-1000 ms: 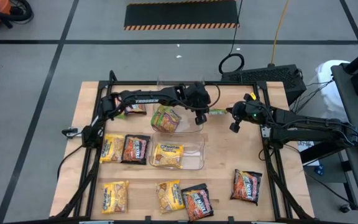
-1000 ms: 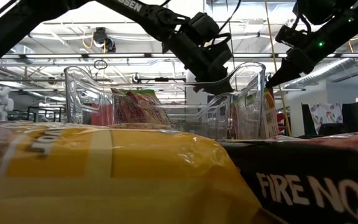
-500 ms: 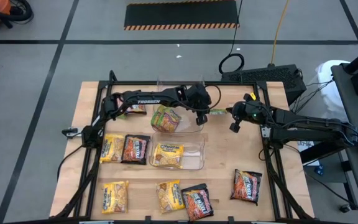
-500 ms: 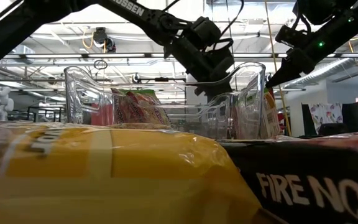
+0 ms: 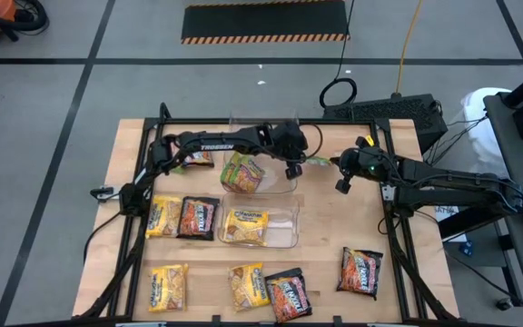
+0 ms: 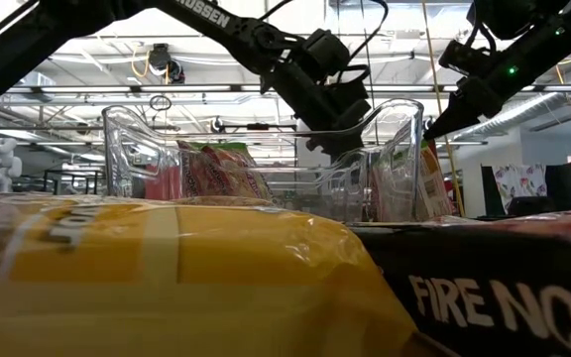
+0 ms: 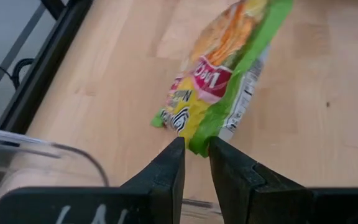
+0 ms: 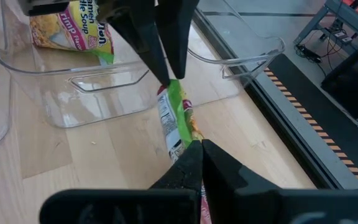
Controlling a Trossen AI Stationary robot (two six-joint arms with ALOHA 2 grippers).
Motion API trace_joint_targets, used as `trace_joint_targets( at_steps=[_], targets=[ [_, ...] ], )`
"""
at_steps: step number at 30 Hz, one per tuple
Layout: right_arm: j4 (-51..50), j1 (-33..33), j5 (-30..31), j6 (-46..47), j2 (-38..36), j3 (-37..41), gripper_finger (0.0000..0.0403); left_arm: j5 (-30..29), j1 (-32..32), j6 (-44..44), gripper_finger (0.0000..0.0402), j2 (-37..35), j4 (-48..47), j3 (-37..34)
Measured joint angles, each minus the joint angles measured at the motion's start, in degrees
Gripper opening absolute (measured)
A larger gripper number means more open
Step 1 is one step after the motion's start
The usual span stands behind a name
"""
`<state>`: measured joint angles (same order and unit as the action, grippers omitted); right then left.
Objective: Sort Maruchan noodles
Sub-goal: Put the green noodle pack into the center transparent bin
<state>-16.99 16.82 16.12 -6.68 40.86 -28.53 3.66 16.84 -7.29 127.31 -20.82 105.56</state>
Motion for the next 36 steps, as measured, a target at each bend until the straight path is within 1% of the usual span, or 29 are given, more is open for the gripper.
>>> trace_joint_targets(
  at_steps=[3,7,15,22,36],
  targets=[
    [0.0,0.0,-0.5,0.0,0.0,0.0,0.0000,0.1,0.1,0.0,0.0081,0.0,0.0,0.0],
    [1.2,0.0,-2.9,0.0,0.0,0.0,0.0000,0.7,0.1,0.0,0.0081,0.0,0.1,0.0],
    [1.7,0.0,-2.9,-0.4,0.0,0.0,0.0000,3.3,-0.3,0.8,0.0081,2.1,2.3,0.2],
    [1.7,0.0,-2.9,-0.4,0.0,0.0,0.0000,4.0,-1.0,0.2,0.0081,3.1,5.0,0.1],
    [1.7,0.0,-2.9,-0.4,0.0,0.0,0.0000,3.2,-0.9,-0.2,0.0081,3.2,5.3,0.1]
  ],
)
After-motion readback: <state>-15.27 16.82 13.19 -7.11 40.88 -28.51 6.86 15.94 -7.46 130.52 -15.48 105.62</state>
